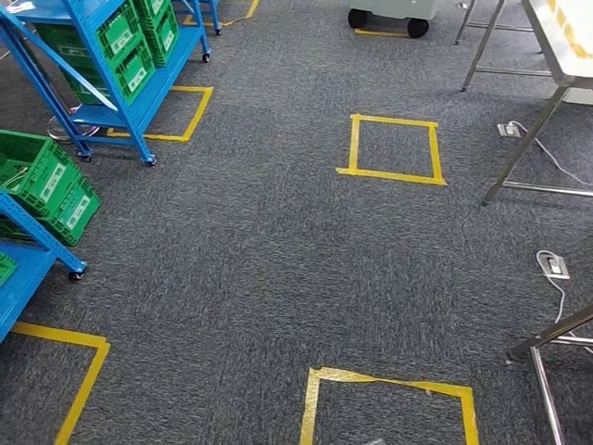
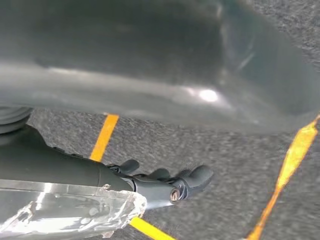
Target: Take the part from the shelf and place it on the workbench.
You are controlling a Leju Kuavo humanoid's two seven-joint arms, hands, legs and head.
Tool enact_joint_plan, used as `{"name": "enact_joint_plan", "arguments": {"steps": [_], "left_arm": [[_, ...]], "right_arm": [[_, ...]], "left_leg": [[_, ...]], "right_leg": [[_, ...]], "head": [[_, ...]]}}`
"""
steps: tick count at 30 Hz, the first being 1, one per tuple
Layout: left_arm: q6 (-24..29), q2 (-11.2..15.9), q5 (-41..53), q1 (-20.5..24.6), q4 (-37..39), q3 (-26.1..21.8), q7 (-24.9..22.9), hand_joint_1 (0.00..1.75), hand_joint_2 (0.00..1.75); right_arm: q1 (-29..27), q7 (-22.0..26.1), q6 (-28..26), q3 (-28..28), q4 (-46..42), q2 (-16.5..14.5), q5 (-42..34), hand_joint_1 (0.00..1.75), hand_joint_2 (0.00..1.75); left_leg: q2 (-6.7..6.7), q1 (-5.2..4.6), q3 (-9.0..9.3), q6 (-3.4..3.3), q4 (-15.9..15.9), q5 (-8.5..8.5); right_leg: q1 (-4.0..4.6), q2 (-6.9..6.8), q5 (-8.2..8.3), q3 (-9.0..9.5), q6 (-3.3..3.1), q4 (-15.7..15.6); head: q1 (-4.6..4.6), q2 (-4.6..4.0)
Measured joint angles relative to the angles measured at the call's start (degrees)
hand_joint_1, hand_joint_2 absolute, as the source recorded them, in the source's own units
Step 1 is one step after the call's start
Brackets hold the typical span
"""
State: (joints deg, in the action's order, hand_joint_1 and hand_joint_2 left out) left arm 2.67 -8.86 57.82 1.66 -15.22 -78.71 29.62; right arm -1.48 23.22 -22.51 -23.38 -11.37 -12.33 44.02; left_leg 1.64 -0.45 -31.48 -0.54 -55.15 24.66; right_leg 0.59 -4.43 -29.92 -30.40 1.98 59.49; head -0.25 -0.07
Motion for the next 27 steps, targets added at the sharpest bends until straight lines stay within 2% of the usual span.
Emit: {"name": "enact_joint_plan", "arguments": {"steps": [2,3,4,5,6,7,9,10,11,13,14,15,16,17,18,19,20,21,22,23,24,25,26,27], "left_arm": [[0.04,0.07,0.07,0.24,-0.05,0.00,-0.02,0.00,0.00],[0.01,0.08,0.10,0.34,-0.08,0.00,-0.02,0.00,0.00],[-0.04,0.09,0.15,0.34,-0.08,0.00,-0.02,0.00,0.00],[-0.13,0.09,0.19,0.28,-0.08,0.00,-0.02,0.00,0.00],[-0.21,0.09,0.23,0.21,-0.08,0.00,-0.02,0.00,0.00],[-0.28,0.10,0.26,0.19,-0.08,-0.01,-0.02,0.00,0.00],[-0.42,0.18,0.31,0.26,-0.10,-0.02,-0.02,0.00,0.00],[-0.46,0.24,0.36,0.35,-0.11,-0.02,-0.02,0.00,0.00],[-0.49,0.32,0.41,0.38,-0.13,-0.02,-0.02,0.00,0.00],[-0.48,0.46,0.61,0.16,-0.13,-0.02,-0.06,0.00,0.00],[-0.46,0.50,0.69,-0.03,-0.13,-0.02,-0.14,0.00,0.00],[-0.43,0.51,0.76,-0.14,-0.13,-0.02,-0.27,0.00,0.00],[-0.38,0.52,0.79,-0.09,-0.13,-0.02,-0.40,0.00,0.00],[-0.34,0.47,0.80,0.04,-0.13,-0.02,-0.54,0.00,0.00],[-0.29,0.46,0.80,0.20,-0.13,-0.02,-0.64,0.00,0.00],[-0.25,0.45,0.80,0.28,-0.13,-0.02,-0.72,0.00,0.00],[-0.20,0.45,0.80,0.24,-0.13,-0.02,-0.79,0.00,0.00],[-0.15,0.45,0.80,0.13,-0.13,-0.02,-0.85,0.00,0.00],[-0.11,0.45,0.80,0.02,-0.13,-0.02,-0.89,0.00,0.00],[-0.08,0.46,0.80,-0.03,-0.13,-0.02,-0.91,0.00,0.00],[-0.07,0.47,0.80,0.05,-0.13,-0.02,-0.92,0.00,0.00],[-0.06,0.48,0.80,0.21,-0.13,-0.02,-0.93,0.00,0.00],[-0.05,0.48,0.80,0.35,-0.13,-0.02,-0.93,0.00,0.00],[-0.03,0.48,0.80,0.40,-0.13,-0.02,-0.96,0.00,0.00]], "right_arm": [[-0.13,-0.01,0.10,0.00,0.05,0.11,0.01,0.00,0.00],[-0.21,-0.08,0.13,0.00,0.08,0.19,0.02,0.00,0.00],[-0.29,-0.17,0.13,-0.01,0.10,0.26,0.05,0.00,0.00],[-0.35,-0.26,0.13,-0.01,0.11,0.31,0.10,0.00,0.00],[-0.38,-0.34,0.11,-0.01,0.11,0.35,0.14,0.00,0.00],[-0.38,-0.37,0.10,-0.01,0.11,0.38,0.18,0.00,0.00],[-0.34,-0.38,0.09,0.01,0.14,0.43,0.22,0.00,0.00],[-0.33,-0.43,0.09,0.01,0.17,0.45,0.25,0.00,0.00],[-0.34,-0.50,0.07,0.01,0.20,0.46,0.29,0.00,0.00],[-0.33,-0.94,-0.08,0.00,0.22,0.49,0.50,0.00,0.00],[-0.28,-1.26,-0.23,-0.01,0.22,0.51,0.65,0.00,0.00],[-0.25,-1.60,-0.41,-0.01,0.22,0.53,0.82,0.00,0.00],[-0.28,-1.90,-0.57,-0.01,0.22,0.54,0.97,0.00,0.00],[-0.37,-2.13,-0.68,-0.01,0.23,0.57,1.07,0.00,0.00],[-0.50,-2.30,-0.75,-0.02,0.23,0.61,1.14,0.00,0.00],[-0.60,-2.44,-0.80,-0.02,0.24,0.64,1.19,0.00,0.00],[-0.62,-2.54,-0.86,-0.03,0.24,0.68,1.23,0.00,0.00],[-0.59,-2.60,-0.93,-0.03,0.24,0.70,1.27,0.00,0.00],[-0.54,-2.71,-1.05,-0.03,0.24,0.70,1.31,0.00,0.00],[-0.49,-2.89,-1.21,-0.03,0.24,0.70,1.37,0.00,0.00],[-0.48,-3.17,-1.47,-0.03,0.24,0.70,1.43,0.00,0.00],[-0.48,-3.50,-1.78,-0.03,0.24,0.70,1.48,0.00,0.00],[-0.49,-3.84,-2.12,-0.03,0.24,0.70,1.51,0.00,0.00],[-0.48,-4.14,-2.43,-0.04,0.24,0.70,1.52,0.00,0.00]], "left_leg": [[-1.28,0.21,-0.18,-0.41,0.07,-0.26],[-2.01,0.22,-0.31,-0.53,0.06,-0.36],[-2.74,0.23,-0.41,-0.56,0.05,-0.44],[-3.49,0.25,-0.47,-0.52,0.02,-0.52],[-4.31,0.30,-0.49,-0.42,-0.01,-0.61],[-5.15,0.38,-0.51,-0.26,-0.08,-0.68],[-6.75,0.41,-0.78,0.25,-0.51,-0.76],[-7.47,0.40,-1.08,0.58,-0.76,-0.84],[-8.10,0.39,-1.43,0.93,-0.95,-0.96],[-9.26,0.60,-2.10,1.63,-1.09,-1.34],[-8.88,0.64,-2.42,1.90,-1.35,-1.22],[-7.59,0.62,-3.08,2.14,-2.53,-0.39],[-5.85,0.55,-4.17,2.32,-4.86,1.14],[-3.99,0.46,-5.78,2.46,-8.40,3.24],[-2.82,0.45,-7.71,2.57,-12.69,5.44],[-2.43,0.46,-9.28,2.63,-16.26,6.91],[-2.30,0.46,-10.04,2.61,-18.26,7.37],[-2.23,0.45,-9.68,2.55,-18.01,6.70],[-1.96,0.42,-8.14,2.42,-15.46,5.12],[-0.89,0.31,-5.81,2.20,-11.48,3.19],[0.82,0.05,-3.50,2.00,-7.29,1.81],[2.20,-0.17,-1.77,1.71,-4.08,0.92],[3.24,-0.37,-0.85,1.46,-2.21,0.63],[3.28,-0.52,-0.71,1.26,-1.56,0.76]], "right_leg": [[-0.24,3.23,-3.70,-3.10,0.52,6.95],[-0.32,3.91,-5.48,-5.04,0.67,11.09],[-0.35,4.14,-6.46,-6.54,0.77,14.13],[-0.40,4.22,-6.33,-7.14,0.84,15.22],[-0.50,4.33,-5.12,-6.64,0.90,14.07],[-0.66,4.77,-3.17,-5.15,0.96,10.98],[-1.31,7.56,0.23,-1.31,1.13,3.07],[-1.55,8.80,0.95,-0.12,1.00,0.41],[-1.64,9.57,1.03,0.43,0.75,-0.88],[-1.43,8.58,1.03,0.48,-0.19,-1.05],[-1.35,7.90,1.18,0.52,-0.63,-1.04],[-1.30,7.15,1.38,0.52,-1.03,-1.10],[-1.25,6.31,1.53,0.44,-1.34,-1.19],[-1.08,5.44,1.58,0.38,-1.53,-1.20],[-0.93,4.44,1.58,0.29,-1.65,-1.22],[-0.81,3.44,1.55,0.23,-1.71,-1.21],[-0.74,2.51,1.53,0.19,-1.74,-1.21],[-0.71,1.70,1.49,0.20,-1.76,-1.21],[-0.70,0.96,1.45,0.27,-1.74,-1.21],[-0.67,0.28,1.37,0.40,-1.67,-1.21],[-0.52,-0.37,1.20,0.53,-1.50,-1.14],[-0.35,-0.98,1.05,0.57,-1.28,-1.10],[-0.17,-1.57,0.89,0.66,-1.07,-1.09],[-0.03,-2.20,0.75,0.81,-0.85,-1.15]], "head": [[0.28,0.00],[0.36,0.00],[0.41,0.00],[0.46,0.00],[0.47,0.00],[0.48,0.00],[0.49,0.00],[0.45,0.00],[0.47,0.00],[0.45,0.01],[0.45,0.01],[0.24,0.01],[0.01,0.01],[-0.22,0.00],[-0.40,0.00],[-0.43,0.00],[-0.43,0.00],[-0.43,0.00],[-0.43,0.00],[-0.44,0.00],[-0.47,0.00],[-0.48,0.00],[-0.44,0.01],[-0.40,0.01]]}}
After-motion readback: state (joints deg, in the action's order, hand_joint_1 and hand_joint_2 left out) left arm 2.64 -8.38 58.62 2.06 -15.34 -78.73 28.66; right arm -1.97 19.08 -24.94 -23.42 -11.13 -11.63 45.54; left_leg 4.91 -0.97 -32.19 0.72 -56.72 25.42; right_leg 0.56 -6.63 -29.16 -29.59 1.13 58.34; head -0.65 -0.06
